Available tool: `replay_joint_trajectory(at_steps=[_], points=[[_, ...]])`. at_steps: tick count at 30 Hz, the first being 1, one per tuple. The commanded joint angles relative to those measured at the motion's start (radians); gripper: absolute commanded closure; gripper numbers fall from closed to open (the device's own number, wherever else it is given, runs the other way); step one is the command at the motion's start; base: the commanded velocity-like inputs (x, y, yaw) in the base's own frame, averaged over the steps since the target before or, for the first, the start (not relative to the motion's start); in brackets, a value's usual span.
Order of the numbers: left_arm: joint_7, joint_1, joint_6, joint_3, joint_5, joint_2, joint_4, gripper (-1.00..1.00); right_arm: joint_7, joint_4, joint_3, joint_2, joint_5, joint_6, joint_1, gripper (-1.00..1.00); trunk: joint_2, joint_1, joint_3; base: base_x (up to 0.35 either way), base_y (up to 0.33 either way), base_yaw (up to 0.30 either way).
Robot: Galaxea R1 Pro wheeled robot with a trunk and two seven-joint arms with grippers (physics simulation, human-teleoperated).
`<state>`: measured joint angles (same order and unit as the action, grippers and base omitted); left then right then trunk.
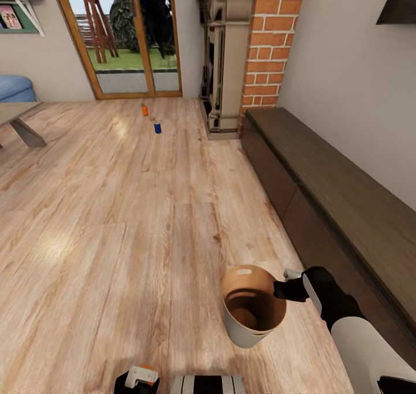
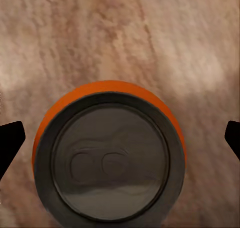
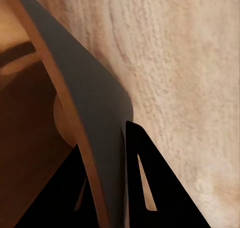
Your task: Put the three can of soda from the living room inside the tash can in the kitchen.
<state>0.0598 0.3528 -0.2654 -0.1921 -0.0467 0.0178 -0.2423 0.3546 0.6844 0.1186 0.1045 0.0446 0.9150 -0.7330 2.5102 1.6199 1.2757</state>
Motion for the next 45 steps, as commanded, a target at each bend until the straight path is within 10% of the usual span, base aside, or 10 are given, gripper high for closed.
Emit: replay_joint_trajectory(at_steps=[1,31,32,45], points=[[0.0,0.0,0.0,0.0,-0.003,0.001,-0.003,-1.0,0.006,0.0,0.001,0.0,-0.031,0.005,0.0,1.0,0.0,0.0,0.0,0.0,0.0,0.0],[-0.001,0.0,0.005,0.0,-0.007,0.002,-0.006,-1.0,0.006,0.0,-0.023,0.0,-0.031,0.004,0.0,1.0,0.001,0.002,0.019,0.0,0.0,0.0],[-0.001,0.0,0.004,0.0,-0.007,0.002,-0.006,1.0,0.006,0.0,-0.025,0.0,-0.031,0.004,0.0,1.0,0.001,0.002,0.019,0.0,0.0,0.0],[-0.003,0.0,0.007,0.001,-0.007,0.002,-0.005,1.0,0.006,0.0,-0.028,0.0,-0.031,0.004,0.0,1.0,0.001,0.002,0.019,0.0,0.0,0.0]])
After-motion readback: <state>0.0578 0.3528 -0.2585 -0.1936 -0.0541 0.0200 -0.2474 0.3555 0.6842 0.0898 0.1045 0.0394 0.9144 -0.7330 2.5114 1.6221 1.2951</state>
